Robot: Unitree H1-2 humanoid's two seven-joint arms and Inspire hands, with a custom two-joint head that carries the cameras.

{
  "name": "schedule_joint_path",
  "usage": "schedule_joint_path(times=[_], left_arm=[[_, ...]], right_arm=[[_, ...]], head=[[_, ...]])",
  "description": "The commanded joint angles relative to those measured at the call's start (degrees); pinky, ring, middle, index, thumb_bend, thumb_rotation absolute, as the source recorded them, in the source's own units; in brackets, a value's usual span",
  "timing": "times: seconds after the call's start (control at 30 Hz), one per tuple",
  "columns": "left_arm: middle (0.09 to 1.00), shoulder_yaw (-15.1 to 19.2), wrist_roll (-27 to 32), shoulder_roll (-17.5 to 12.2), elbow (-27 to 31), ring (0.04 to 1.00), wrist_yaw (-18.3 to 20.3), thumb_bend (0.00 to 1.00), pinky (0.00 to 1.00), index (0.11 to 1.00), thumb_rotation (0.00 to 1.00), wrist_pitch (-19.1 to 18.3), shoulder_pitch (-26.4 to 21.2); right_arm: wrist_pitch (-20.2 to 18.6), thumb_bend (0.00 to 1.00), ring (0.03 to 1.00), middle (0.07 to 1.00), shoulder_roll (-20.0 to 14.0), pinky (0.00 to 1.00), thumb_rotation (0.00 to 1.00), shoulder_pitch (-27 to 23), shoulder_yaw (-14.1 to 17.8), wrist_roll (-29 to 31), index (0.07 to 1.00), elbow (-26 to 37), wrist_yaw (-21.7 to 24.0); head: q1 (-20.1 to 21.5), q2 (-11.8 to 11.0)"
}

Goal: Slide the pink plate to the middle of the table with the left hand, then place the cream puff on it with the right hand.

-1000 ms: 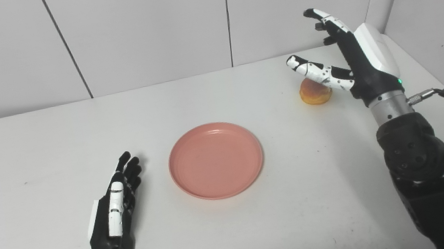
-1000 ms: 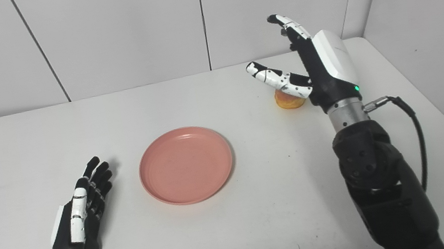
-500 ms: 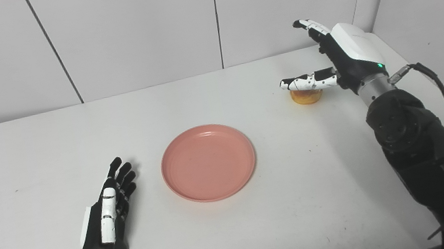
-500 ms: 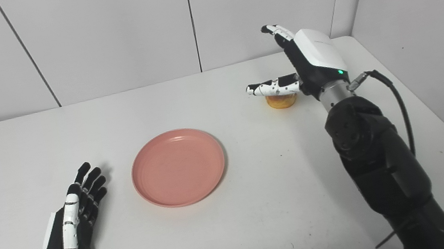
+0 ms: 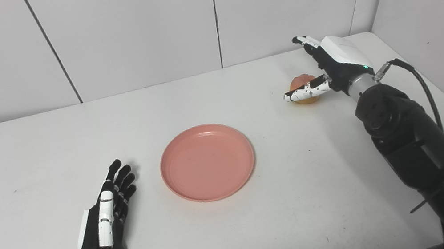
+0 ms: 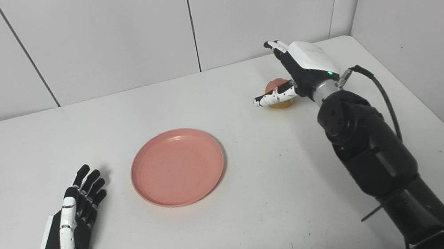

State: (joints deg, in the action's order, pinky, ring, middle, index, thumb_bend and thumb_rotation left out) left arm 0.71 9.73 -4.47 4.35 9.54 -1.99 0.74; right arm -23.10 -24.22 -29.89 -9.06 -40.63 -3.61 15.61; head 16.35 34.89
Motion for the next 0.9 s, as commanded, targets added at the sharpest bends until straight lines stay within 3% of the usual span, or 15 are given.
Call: schedule_joint_path(times=[0.0, 0.27, 0.6, 0.87], left_arm=[[0.926, -0.09, -0.09, -0.6, -0.36, 0.925, 0.15, 0.45, 0.93, 0.91, 1.0, -0.89, 1.51], [0.923, -0.07, 0.39, -0.5, 0.16, 0.927, 0.16, 0.46, 0.94, 0.905, 1.0, -1.38, 1.55], [0.924, 0.02, 0.39, -0.87, 0.78, 0.927, 0.19, 0.46, 0.94, 0.906, 1.0, -1.97, 1.79], [0.924, 0.08, 0.46, -0.89, 1.32, 0.929, 0.19, 0.46, 0.94, 0.907, 1.0, -2.22, 2.06]], right_arm=[[1.01, 0.83, 0.874, 0.957, -1.1, 0.7, 0.35, -4.08, 0.18, -0.11, 0.928, -0.8, -1.73], [2.9, 0.84, 0.878, 0.951, -1.29, 0.71, 0.35, -6.36, -0.68, 0.96, 0.918, -8.02, -3.87], [2.43, 0.84, 0.862, 0.958, -0.74, 0.67, 0.34, -8.74, -1.71, 1.83, 0.922, -14.6, -5.6], [2.84, 0.86, 0.863, 0.957, -1.28, 0.68, 0.39, -10.65, -3.98, 1.86, 0.915, -18.8, -6.0]], head=[[-0.04, 0.0], [-0.04, 0.18], [-0.19, 0.47], [-0.24, 0.79]])
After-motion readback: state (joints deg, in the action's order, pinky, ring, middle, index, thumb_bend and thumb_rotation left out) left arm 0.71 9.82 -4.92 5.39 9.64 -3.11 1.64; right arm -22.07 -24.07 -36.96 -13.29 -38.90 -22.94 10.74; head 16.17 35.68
